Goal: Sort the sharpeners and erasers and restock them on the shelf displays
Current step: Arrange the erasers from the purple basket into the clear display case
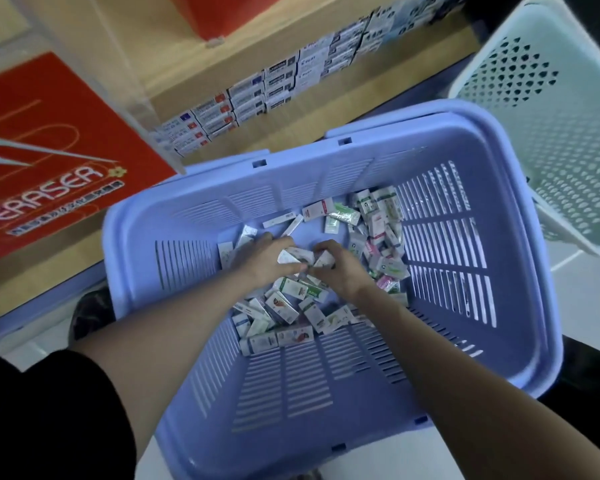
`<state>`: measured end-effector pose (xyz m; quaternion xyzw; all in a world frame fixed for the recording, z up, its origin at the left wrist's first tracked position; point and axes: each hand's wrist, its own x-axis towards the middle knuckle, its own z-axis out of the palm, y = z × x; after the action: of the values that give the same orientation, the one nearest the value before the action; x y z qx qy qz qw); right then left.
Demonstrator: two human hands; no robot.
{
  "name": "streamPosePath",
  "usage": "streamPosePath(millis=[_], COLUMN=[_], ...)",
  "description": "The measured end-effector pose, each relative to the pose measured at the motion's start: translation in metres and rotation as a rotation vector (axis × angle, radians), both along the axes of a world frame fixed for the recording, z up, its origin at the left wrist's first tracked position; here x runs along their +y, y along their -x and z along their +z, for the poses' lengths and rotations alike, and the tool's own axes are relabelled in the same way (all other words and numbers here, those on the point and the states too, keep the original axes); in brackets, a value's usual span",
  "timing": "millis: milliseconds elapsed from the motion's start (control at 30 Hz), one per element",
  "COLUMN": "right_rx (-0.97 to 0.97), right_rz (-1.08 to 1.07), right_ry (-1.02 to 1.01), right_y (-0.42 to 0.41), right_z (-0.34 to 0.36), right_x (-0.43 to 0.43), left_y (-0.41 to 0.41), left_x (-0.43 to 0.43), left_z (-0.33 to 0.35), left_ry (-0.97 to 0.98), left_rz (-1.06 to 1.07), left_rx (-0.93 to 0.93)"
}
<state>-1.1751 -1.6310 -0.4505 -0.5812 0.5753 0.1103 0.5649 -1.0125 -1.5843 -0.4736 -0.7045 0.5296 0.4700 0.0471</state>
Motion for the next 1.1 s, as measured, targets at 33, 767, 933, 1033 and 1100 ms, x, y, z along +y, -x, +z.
streamPosePath(millis=[33,767,933,1033,1100], right_rx=[-0.025,-0.797,-0.86,-0.89,-0.902], right_rz=[-0.042,-0.628,-0.553,-0.505,-0.45], right_ry=[-0.008,-0.175,-0.083,-0.027,-0.018], right_y=[0.001,0.005,-0.006,-0.018,-0.028], right_z=[0.001,0.208,0.252,0.272,0.286], right_x=[0.0,0.04,0.062,0.072,0.079], left_y=[0.001,-0.018,-0.024,-0.03,-0.036], left_x=[0.001,0.037,0.06,0.074,0.082], left_z=[0.0,0.226,0.282,0.306,0.32], left_ry=[0.004,0.209,0.286,0.351,0.399], left_rz=[0.079,0.679,0.665,0.624,0.586], left_rx=[0.022,0.61,0.636,0.656,0.687])
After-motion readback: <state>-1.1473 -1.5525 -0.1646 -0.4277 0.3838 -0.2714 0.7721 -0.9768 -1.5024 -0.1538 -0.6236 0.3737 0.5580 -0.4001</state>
